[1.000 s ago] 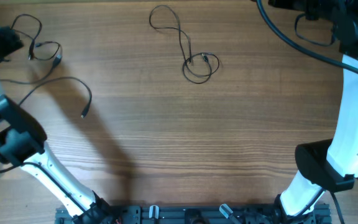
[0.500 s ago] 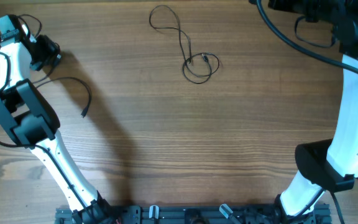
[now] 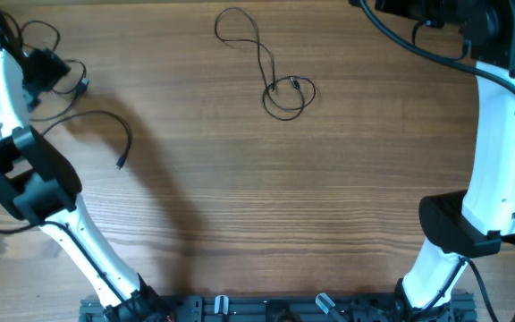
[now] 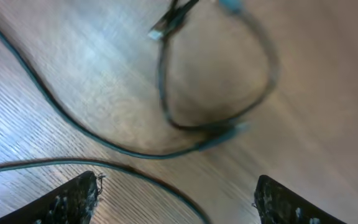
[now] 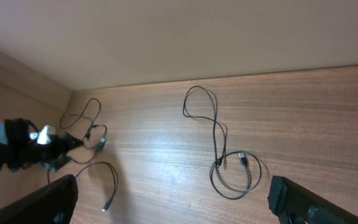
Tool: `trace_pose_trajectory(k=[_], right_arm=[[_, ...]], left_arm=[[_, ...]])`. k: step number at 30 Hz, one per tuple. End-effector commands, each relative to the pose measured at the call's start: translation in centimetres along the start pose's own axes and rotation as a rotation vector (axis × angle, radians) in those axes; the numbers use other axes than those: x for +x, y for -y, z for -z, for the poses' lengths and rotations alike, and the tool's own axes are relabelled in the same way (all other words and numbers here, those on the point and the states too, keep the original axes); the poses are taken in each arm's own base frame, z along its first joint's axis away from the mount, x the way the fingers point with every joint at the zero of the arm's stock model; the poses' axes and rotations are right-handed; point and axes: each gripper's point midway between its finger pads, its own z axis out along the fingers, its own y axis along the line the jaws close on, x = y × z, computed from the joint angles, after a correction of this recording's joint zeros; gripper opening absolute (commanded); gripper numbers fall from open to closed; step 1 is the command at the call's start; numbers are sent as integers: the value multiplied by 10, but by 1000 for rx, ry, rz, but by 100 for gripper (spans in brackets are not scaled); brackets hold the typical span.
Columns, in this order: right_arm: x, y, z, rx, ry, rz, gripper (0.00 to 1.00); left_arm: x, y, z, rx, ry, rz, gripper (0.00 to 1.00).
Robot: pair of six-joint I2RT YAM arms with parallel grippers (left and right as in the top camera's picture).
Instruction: Untangle cables
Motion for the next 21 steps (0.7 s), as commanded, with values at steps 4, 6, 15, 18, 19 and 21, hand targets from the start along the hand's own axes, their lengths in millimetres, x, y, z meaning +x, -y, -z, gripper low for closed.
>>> trace_pose_trajectory(k=[4, 6, 15, 18, 19, 21], right_arm=[[3, -1, -5, -14, -19, -11, 100], [4, -3, -5, -23, -23, -11, 100], [6, -10, -5, -50, -33, -8, 100], [7, -10, -5, -50, -35, -8, 100], [7, -10, -5, -50, -34, -8, 100], [7, -10, -5, -50, -34, -7, 100]], left_arm=[[-10, 10, -53, 126, -4, 89, 63], [-7, 27, -61, 220, -29, 83, 55], [-13, 77, -72, 451, -7, 30, 6], [-33, 104, -43, 599, 46, 52, 4], [-35, 110, -36, 618, 58, 38, 4], [-34, 119, -25, 655, 57, 21, 17]])
